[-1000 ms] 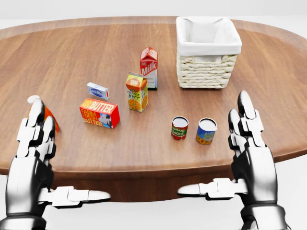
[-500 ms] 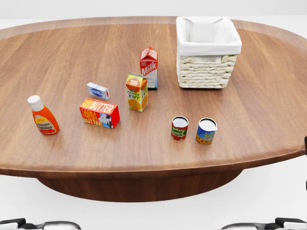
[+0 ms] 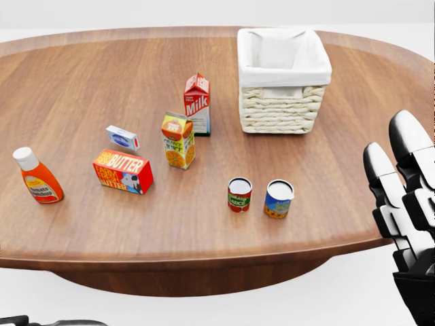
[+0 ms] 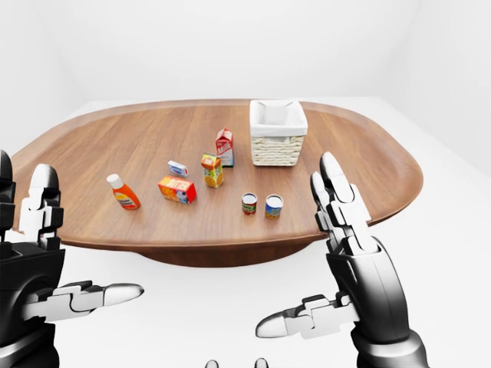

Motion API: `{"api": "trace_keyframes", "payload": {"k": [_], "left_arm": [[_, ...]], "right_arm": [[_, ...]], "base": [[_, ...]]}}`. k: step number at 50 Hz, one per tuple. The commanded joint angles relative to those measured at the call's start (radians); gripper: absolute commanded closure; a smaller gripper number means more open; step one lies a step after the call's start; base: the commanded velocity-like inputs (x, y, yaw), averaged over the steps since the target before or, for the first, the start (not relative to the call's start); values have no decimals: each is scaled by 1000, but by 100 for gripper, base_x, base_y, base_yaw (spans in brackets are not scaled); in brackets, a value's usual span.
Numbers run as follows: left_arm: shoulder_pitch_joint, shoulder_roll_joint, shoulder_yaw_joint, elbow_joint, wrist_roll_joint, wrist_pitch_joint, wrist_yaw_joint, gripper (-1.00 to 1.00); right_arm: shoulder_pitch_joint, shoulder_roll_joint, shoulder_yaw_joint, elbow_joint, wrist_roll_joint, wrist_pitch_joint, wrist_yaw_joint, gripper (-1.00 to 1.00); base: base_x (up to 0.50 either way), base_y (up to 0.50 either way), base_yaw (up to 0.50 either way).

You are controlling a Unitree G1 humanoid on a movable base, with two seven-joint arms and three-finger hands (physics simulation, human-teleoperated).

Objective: Pick up the orange juice, and put it in the basket.

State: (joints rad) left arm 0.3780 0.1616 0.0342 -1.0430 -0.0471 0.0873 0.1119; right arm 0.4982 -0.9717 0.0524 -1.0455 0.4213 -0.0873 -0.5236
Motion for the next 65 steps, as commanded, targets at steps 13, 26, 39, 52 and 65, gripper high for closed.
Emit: {"api": "trace_keyframes", "payload": {"k": [13,26,39,52,65], "left_arm": [[-18,-52,-16,-4,38,0,-46,-100],[-22,-66,-12,-4,46,0,-60,-100],[-20,-71,-18,-4,52,0,-64,-100],[-21,-78,-20,-4,59,0,-72,-100],[-26,-82,-25,-4,64,0,-77,-100]], "right_arm": [[-1,0,15,-2,14,0,0,-100],[-1,8,14,-2,12,0,0,-100],[-10,-6,29,-2,-2,0,0,-100],[-11,-16,34,-2,0,0,0,-100],[-26,-49,43,-2,9,0,0,-100]], "base": [[42,-36,0],[44,-34,0],[50,-10,0],[50,-5,0],[50,-2,0]]}}
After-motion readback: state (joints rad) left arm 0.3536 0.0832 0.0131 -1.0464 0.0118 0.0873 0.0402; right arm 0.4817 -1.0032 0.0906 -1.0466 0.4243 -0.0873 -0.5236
